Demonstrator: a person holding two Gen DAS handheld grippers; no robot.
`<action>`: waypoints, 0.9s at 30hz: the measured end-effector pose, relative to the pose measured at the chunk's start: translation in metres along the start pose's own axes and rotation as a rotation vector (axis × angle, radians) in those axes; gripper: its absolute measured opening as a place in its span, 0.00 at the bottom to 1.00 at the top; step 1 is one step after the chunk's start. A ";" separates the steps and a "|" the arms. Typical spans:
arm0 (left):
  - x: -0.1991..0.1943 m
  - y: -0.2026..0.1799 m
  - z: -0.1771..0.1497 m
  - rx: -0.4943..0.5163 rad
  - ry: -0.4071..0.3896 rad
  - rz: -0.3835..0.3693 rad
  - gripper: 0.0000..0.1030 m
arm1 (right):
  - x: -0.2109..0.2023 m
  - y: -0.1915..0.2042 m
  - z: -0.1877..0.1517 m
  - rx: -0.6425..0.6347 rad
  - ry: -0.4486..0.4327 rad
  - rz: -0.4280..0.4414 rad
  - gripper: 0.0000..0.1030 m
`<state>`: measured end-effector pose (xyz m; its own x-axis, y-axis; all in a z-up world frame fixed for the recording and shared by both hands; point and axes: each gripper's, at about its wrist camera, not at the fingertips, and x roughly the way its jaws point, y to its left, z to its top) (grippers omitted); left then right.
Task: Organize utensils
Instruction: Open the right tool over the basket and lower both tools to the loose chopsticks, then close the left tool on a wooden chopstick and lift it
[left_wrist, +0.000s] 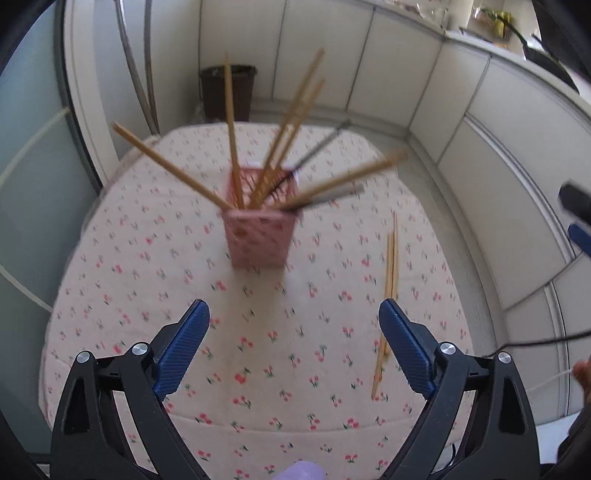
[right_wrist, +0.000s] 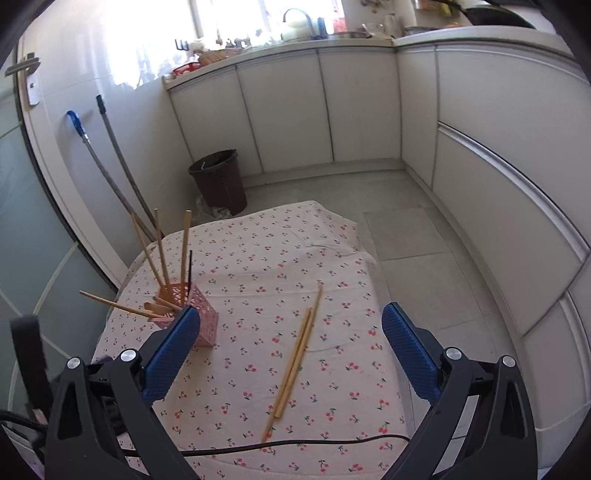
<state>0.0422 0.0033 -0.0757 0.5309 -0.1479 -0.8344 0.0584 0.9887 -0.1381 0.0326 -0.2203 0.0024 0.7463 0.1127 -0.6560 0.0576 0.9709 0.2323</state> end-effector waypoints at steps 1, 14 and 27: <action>0.014 -0.010 -0.010 0.025 0.053 -0.005 0.87 | -0.002 -0.010 0.002 0.036 0.002 0.002 0.93; 0.111 -0.120 -0.015 0.298 0.284 -0.030 0.87 | 0.002 -0.110 0.009 0.459 0.083 0.095 0.93; 0.208 -0.136 0.100 0.221 0.366 0.115 0.52 | 0.007 -0.156 0.009 0.616 0.108 0.134 0.93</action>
<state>0.2296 -0.1591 -0.1775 0.2126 0.0042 -0.9771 0.2170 0.9748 0.0514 0.0345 -0.3723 -0.0322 0.7043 0.2767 -0.6538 0.3630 0.6511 0.6666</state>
